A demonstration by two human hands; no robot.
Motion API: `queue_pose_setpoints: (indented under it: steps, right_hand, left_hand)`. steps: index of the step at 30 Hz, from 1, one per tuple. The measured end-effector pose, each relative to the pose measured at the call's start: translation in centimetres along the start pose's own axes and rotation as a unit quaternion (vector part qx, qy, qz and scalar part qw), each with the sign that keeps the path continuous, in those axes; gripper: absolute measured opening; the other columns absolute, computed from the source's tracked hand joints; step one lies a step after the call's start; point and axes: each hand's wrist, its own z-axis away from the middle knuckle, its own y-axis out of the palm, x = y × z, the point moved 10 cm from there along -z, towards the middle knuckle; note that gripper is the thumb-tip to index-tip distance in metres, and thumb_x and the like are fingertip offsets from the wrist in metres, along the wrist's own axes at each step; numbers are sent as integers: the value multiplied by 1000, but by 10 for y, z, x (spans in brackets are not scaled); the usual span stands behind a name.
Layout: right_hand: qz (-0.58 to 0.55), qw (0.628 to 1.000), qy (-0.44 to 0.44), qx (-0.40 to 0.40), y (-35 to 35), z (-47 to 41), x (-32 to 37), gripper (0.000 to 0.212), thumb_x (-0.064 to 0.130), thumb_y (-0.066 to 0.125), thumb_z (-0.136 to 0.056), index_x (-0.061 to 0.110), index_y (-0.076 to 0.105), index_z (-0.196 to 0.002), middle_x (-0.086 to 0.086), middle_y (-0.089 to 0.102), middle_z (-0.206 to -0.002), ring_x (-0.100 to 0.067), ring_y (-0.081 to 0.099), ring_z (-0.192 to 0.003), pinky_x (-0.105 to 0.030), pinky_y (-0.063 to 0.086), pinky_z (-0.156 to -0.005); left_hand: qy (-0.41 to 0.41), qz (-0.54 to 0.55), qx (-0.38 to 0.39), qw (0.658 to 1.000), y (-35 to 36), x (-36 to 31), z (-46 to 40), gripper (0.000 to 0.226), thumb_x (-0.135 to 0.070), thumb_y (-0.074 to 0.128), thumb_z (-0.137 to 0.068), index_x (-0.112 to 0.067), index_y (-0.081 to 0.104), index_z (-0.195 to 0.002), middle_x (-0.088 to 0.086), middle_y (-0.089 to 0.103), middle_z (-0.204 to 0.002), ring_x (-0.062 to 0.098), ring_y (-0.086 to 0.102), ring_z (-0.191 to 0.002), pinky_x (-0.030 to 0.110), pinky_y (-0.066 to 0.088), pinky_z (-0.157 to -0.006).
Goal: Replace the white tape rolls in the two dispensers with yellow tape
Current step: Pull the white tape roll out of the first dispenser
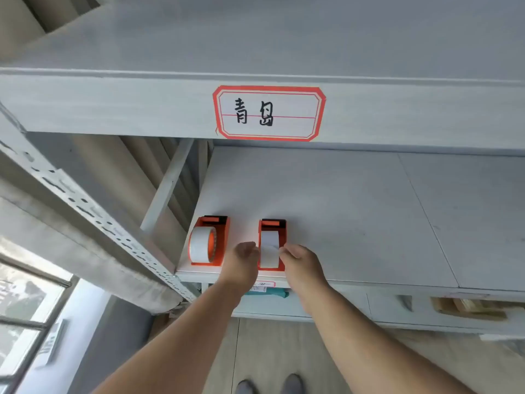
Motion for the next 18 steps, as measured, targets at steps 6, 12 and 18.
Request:
queue_pose_setpoints:
  steps: [6,12,18]
  right_hand:
    - [-1,1000,5,-18,10,-9,-2,27,26,55,-94,4,71,-93,-25,74,-101,-46,71,-98,-41,53,-71]
    - [-25,998,9,-57,2,-11,-2,24,21,64,-99,13,73,-120,-3,75,-112,-25,71,-107,-40,57,-98]
    - [-21,998,0,-58,-4,-9,0,26,23,62,-101,14,71,-124,-1,74,-118,-21,70,-106,-29,57,-82]
  left_hand:
    - [-12,-13,18,1000,8,8,-21,35,-25,41,-110,-11,70,-123,8,67,-102,21,60,-91,32,50,-84]
    - [-4,27,27,999,9,8,-26,30,-26,52,-107,-15,70,-129,4,73,-102,19,64,-89,32,55,-88]
    - [-20,102,39,994,5,7,-27,30,-20,50,-109,-30,73,-92,10,79,-109,28,73,-104,34,57,-95]
